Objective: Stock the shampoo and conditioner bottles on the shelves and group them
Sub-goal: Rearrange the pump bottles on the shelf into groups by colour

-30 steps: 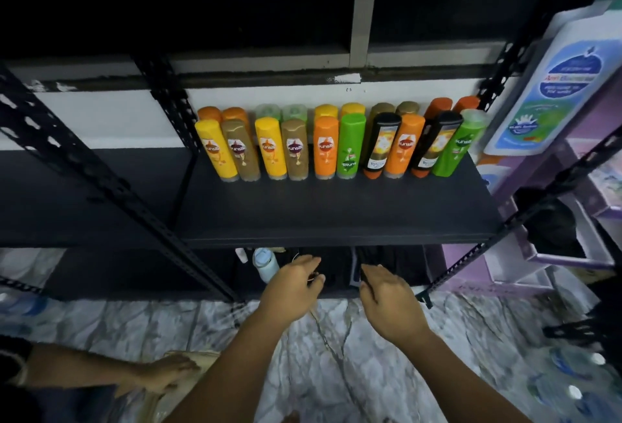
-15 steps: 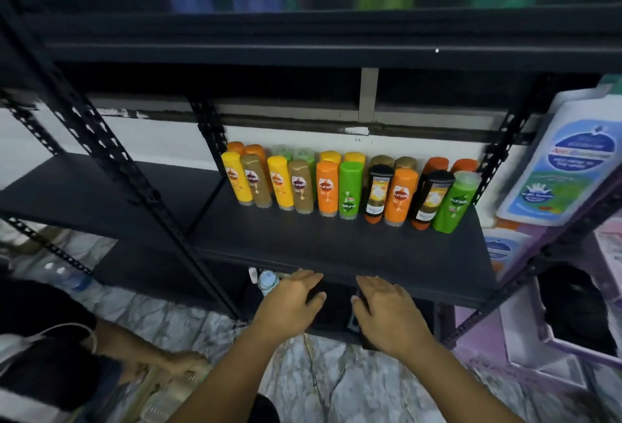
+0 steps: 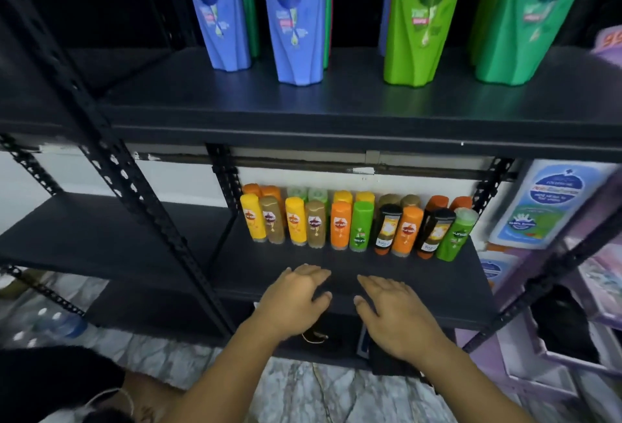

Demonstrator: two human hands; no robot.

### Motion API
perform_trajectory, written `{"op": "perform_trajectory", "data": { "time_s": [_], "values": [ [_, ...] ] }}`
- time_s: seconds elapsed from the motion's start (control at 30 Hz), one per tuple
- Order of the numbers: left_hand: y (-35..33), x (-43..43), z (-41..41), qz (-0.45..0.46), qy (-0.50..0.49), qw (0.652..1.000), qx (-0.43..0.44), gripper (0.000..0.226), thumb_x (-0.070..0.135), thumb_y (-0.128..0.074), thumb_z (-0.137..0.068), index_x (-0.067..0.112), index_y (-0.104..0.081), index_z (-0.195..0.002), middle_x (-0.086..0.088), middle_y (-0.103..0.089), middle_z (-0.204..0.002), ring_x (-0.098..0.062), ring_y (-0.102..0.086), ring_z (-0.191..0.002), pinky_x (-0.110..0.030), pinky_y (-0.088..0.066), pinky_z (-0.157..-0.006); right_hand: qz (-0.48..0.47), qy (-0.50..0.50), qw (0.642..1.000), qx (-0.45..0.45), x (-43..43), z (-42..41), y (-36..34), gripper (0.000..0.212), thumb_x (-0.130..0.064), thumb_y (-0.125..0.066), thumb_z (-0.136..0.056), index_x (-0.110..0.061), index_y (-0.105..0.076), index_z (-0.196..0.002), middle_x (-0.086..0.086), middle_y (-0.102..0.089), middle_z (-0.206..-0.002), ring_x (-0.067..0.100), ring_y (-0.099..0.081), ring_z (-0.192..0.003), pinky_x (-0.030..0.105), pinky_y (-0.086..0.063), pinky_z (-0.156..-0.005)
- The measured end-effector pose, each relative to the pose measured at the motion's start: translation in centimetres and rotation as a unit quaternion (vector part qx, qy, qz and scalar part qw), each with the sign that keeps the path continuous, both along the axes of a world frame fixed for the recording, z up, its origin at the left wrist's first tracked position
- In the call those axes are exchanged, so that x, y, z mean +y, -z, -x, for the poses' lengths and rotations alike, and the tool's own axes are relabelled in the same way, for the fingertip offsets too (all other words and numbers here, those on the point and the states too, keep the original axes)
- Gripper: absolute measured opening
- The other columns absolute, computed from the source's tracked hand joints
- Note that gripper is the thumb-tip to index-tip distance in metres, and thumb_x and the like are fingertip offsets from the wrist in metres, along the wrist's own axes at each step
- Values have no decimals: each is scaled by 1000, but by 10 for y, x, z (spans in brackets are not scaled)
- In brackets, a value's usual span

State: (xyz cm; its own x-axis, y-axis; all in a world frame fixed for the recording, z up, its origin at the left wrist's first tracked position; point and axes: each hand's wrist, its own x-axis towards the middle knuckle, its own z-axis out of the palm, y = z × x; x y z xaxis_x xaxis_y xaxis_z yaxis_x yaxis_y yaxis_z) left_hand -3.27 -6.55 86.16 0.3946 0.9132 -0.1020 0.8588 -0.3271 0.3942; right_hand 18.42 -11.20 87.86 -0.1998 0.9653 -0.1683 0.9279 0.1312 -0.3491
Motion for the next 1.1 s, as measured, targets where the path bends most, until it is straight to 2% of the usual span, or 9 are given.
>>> {"op": "perform_trajectory", "data": {
  "time_s": [0.13,0.3,0.43,0.5,0.57,0.63,0.73,0.97,1.1],
  "values": [
    [-71,-6,21,-15,15,1000,-7,55,43,-50,-104,25,-42,-156,7,-39,-162,-13,-34,-149,-34,-17,-126,-21,13,1000,5,-7,23,-66,59,-51,-32,-106,-24,-31,-159,-5,-34,-163,17,-27,-151,38,-20,-124],
    [-158,-16,42,-36,15,999,-30,50,42,-51,-104,32,-45,-153,14,-45,-156,-12,-44,-141,-31,-41,-113,-52,5,998,30,-13,43,-142,59,-52,-33,-105,-26,-32,-158,-8,-37,-160,18,-32,-145,36,-27,-120],
    [-217,-8,55,-62,-2,998,-26,52,50,-46,-101,30,-51,-149,12,-54,-149,-13,-51,-134,-34,-47,-106,-71,0,997,34,-9,50,-203,55,-49,-34,-106,-28,-35,-156,-9,-38,-159,19,-33,-145,36,-27,-120],
    [-239,1,60,-80,-14,996,-31,55,57,-39,-95,33,-55,-143,13,-60,-139,-14,-56,-127,-36,-51,-100,-90,-11,996,26,0,51,-227,51,-48,-36,-106,-27,-42,-152,-8,-44,-154,22,-38,-141,38,-31,-116],
    [-257,9,62,-108,-26,993,-32,49,54,-43,-97,34,-57,-140,13,-61,-136,-15,-59,-122,-36,-53,-97,-110,-19,994,17,14,50,-243,50,-48,-36,-105,-26,-47,-149,-7,-46,-151,22,-41,-138,38,-33,-115],
    [-273,18,63,-135,-37,990,-29,46,47,-50,-100,32,-55,-144,12,-57,-144,-15,-56,-129,-35,-49,-103,-120,-23,992,12,30,50,-257,52,-48,-37,-105,-25,-46,-150,-6,-45,-154,22,-39,-139,38,-33,-116],
    [-294,30,64,-152,-56,987,-22,50,47,-51,-101,28,-54,-147,10,-52,-151,-15,-50,-137,-37,-45,-110,-132,-31,991,5,46,49,-275,53,-48,-38,-104,-24,-44,-152,-6,-43,-156,23,-38,-140,41,-33,-116],
    [-314,66,84,-140,-99,985,-9,50,49,-54,-101,24,-57,-144,5,-56,-146,-17,-54,-132,-39,-48,-106,-135,-61,989,3,95,70,-299,58,-52,-36,-104,-21,-42,-153,-2,-41,-158,24,-36,-143,43,-33,-116],
    [-309,96,97,-122,-117,986,-8,52,50,-54,-100,22,-57,-143,2,-56,-145,-17,-54,-130,-37,-48,-106,-118,-83,990,-3,128,97,-296,55,-48,-39,-105,-19,-45,-151,-1,-44,-155,23,-40,-140,44,-38,-114]
  ]
}}
